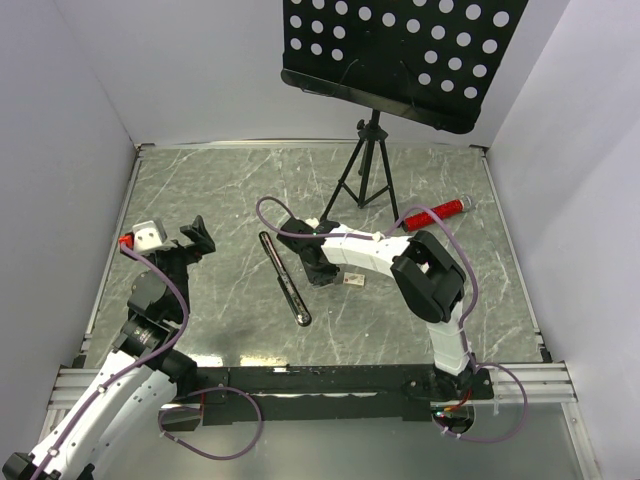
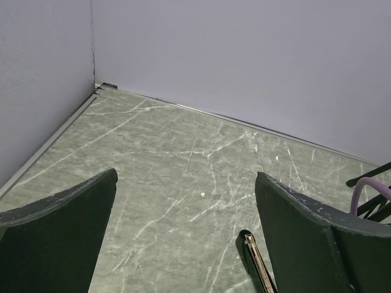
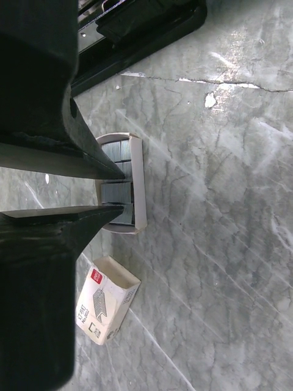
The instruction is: Load the staples into the stapler
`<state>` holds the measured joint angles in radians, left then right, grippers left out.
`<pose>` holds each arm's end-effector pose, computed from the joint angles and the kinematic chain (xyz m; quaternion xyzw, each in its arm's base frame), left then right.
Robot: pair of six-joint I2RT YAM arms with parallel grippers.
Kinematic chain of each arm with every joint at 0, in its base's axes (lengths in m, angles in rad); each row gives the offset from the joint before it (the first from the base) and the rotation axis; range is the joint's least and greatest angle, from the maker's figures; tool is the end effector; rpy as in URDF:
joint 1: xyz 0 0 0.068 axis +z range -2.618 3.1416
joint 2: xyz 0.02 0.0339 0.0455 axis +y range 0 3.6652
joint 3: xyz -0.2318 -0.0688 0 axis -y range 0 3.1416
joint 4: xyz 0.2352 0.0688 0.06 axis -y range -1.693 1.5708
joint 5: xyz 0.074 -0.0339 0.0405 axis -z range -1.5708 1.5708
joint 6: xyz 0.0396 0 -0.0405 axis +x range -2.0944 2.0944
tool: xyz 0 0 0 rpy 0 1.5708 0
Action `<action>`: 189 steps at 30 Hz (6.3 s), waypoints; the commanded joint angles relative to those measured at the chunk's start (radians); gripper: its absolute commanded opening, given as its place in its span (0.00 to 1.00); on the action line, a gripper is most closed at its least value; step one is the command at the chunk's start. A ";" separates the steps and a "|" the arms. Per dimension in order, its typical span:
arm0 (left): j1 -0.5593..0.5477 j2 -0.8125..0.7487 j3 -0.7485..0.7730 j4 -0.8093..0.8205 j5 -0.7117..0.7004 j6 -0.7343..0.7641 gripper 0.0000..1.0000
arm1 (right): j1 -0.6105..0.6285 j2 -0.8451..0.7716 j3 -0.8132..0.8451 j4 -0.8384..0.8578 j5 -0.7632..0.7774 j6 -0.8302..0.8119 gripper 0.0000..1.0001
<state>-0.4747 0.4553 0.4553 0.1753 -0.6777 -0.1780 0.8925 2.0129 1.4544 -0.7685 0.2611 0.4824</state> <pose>0.1450 -0.0466 0.2937 -0.1624 0.6370 -0.0294 0.7530 0.2448 0.2875 0.1403 -0.1849 0.9667 -0.0234 0.1752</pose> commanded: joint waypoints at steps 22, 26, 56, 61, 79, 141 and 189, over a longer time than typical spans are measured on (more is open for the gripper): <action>0.002 -0.006 0.011 0.024 0.023 -0.006 0.99 | -0.001 -0.118 0.023 -0.040 -0.005 -0.037 0.09; 0.002 -0.006 0.011 0.023 0.027 -0.006 0.99 | -0.001 -0.134 0.018 -0.038 -0.006 -0.044 0.09; 0.001 -0.027 0.013 0.009 0.041 -0.023 0.99 | 0.106 -0.356 -0.332 0.113 -0.203 -0.024 0.09; 0.001 -0.032 0.014 0.006 0.041 -0.028 0.99 | 0.120 -0.370 -0.284 0.106 -0.186 0.024 0.09; -0.010 -0.058 0.011 0.003 0.021 -0.035 0.99 | 0.214 -0.201 -0.048 0.080 -0.040 0.073 0.10; -0.028 -0.083 0.010 -0.003 0.020 -0.029 0.99 | 0.212 -0.115 -0.002 0.066 -0.075 0.050 0.35; -0.030 -0.087 0.010 -0.005 0.026 -0.031 0.99 | 0.152 -0.080 0.006 -0.025 -0.105 0.047 0.50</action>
<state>-0.5003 0.3809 0.4553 0.1520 -0.6521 -0.2043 1.0256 1.9797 1.4876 -0.7349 0.1703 0.5198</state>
